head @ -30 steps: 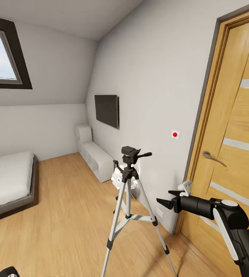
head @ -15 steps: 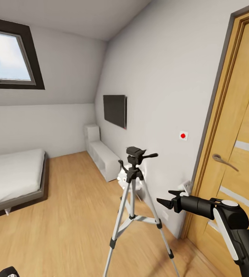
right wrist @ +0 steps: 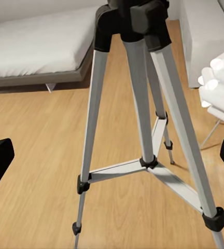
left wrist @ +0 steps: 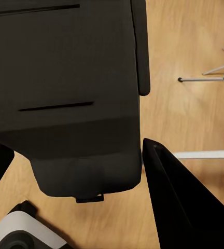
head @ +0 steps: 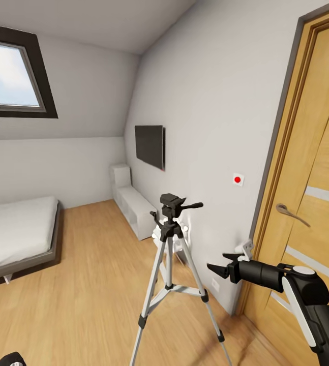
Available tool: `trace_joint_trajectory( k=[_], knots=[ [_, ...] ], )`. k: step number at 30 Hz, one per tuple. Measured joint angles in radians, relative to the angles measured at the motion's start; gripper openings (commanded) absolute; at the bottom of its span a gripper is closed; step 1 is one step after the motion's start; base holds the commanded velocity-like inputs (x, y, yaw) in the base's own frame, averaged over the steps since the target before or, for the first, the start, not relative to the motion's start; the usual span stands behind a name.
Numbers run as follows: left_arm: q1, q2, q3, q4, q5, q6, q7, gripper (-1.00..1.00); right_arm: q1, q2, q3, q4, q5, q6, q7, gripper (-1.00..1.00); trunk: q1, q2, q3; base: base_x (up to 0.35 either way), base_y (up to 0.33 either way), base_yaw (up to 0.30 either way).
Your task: Attach the digital camera to the camera tripod in the bedroom.
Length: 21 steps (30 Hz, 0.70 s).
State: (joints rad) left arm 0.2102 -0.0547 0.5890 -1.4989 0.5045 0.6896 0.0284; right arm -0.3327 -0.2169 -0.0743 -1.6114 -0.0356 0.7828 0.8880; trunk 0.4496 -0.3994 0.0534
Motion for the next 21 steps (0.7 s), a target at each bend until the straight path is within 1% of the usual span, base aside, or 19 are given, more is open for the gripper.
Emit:
trace_joint_trajectory(
  k=[8,13,14,15,21],
  knots=[
    [0.0,0.0,0.0,0.0,-0.001,0.0,0.002,-1.0,0.009,0.001,0.003,0.0,0.002,0.0,0.0,1.0,0.0,0.0,0.0,0.018,-0.016,0.0],
    [0.0,-0.001,0.0,0.0,-0.002,0.0,0.004,-1.0,0.02,0.0,0.025,0.001,0.008,0.0,-0.001,1.0,0.0,0.0,0.0,0.176,-0.143,0.0],
    [0.0,-0.002,0.0,0.0,-0.002,0.0,0.004,-1.0,0.021,0.0,0.028,0.001,0.011,0.0,-0.001,1.0,0.0,0.0,0.0,0.228,-0.201,0.0],
    [0.0,-0.002,0.0,0.0,-0.002,0.0,0.004,-1.0,0.024,-0.001,0.034,0.001,0.023,0.0,-0.002,1.0,0.0,0.0,0.0,0.215,-0.191,0.0],
    [0.0,0.0,0.004,0.0,-0.002,0.0,0.0,-1.0,0.026,-0.001,0.043,0.001,0.038,0.0,-0.003,1.0,0.0,0.0,0.0,0.121,-0.108,0.0]
  ],
)
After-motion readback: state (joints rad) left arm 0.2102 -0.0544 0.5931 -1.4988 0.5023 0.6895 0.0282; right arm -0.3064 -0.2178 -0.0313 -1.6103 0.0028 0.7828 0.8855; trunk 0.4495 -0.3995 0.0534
